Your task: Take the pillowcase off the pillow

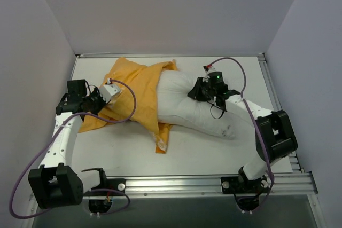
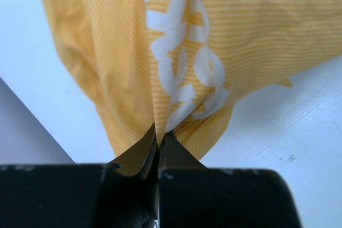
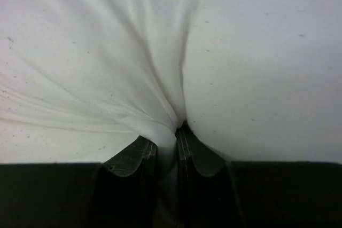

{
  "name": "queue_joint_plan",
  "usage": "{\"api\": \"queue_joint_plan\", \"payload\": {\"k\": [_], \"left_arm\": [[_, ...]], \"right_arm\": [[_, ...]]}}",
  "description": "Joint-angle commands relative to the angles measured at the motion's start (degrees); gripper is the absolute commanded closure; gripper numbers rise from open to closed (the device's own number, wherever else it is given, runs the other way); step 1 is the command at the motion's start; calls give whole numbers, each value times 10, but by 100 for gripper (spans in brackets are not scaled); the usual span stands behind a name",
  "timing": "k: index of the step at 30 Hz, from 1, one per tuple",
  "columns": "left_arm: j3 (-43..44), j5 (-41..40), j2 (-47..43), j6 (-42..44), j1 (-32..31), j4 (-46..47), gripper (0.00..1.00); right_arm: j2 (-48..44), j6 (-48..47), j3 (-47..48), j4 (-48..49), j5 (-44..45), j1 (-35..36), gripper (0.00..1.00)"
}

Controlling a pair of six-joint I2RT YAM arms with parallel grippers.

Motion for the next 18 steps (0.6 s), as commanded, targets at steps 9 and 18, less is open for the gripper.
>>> {"api": "queue_joint_plan", "payload": {"k": [9, 18], "left_arm": [[172, -151, 19, -5, 171, 90, 98], [462, -44, 103, -171, 299, 110, 98]], "right_arm": [[42, -126, 21, -289, 298, -173, 100], [49, -178, 64, -329, 343, -211, 100]]}}
